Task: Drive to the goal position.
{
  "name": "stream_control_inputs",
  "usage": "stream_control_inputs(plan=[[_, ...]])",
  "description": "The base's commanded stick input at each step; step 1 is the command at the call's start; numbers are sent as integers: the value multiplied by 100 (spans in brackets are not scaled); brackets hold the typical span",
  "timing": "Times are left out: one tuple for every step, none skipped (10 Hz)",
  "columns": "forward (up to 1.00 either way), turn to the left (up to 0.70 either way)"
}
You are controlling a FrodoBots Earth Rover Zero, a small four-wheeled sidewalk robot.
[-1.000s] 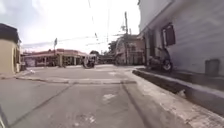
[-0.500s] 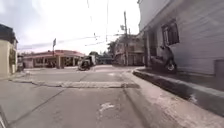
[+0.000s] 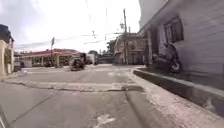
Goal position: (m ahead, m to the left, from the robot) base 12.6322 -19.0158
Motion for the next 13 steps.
stream_control_inputs(plan=[[70,36],[70,5],[70,2],[70,1],[70,1],[70,1],[70,1],[70,1],[70,1],[70,1],[70,1],[70,1],[70,1]])
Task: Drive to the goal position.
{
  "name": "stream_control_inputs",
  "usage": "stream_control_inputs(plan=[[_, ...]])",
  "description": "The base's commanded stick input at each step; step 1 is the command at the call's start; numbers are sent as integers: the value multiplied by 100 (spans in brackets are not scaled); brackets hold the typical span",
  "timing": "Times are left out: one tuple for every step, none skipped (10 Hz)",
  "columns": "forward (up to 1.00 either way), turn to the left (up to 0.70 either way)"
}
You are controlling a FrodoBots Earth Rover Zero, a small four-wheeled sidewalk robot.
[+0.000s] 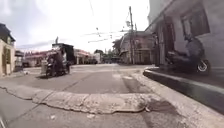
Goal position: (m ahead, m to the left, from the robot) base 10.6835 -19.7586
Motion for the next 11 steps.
stream_control_inputs(plan=[[70,-1],[70,-2],[70,-3],[70,-6],[70,-3],[70,1],[70,1],[70,1],[70,1],[70,-1],[70,-3]])
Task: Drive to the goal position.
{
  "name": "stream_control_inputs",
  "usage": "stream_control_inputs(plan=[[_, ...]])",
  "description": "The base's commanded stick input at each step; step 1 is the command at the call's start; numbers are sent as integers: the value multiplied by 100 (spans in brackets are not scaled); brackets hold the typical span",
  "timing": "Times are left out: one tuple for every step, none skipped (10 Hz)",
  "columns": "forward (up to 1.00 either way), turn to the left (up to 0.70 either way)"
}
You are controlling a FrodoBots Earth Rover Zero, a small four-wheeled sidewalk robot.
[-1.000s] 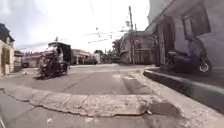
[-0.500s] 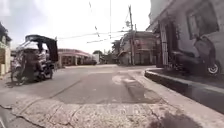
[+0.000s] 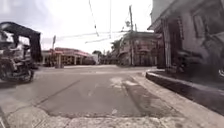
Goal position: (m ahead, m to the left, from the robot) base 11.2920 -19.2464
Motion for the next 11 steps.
stream_control_inputs(plan=[[70,0],[70,1],[70,1],[70,1],[70,1],[70,1],[70,1],[70,1],[70,1],[70,1],[70,1]])
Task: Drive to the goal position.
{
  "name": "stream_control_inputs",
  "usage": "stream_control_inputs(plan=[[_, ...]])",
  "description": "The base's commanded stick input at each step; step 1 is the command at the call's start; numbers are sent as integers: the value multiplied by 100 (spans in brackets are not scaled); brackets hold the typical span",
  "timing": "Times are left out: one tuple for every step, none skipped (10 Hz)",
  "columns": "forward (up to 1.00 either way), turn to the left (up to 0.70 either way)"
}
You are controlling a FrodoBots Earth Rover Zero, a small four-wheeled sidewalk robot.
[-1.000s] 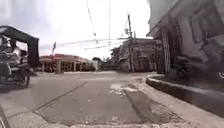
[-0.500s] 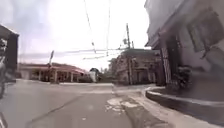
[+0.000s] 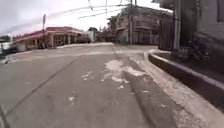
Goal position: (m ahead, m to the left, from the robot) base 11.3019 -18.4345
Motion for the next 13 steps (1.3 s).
stream_control_inputs(plan=[[70,1],[70,1],[70,1],[70,1],[70,1],[70,1],[70,1],[70,1],[70,1],[70,1],[70,1],[70,1],[70,1]])
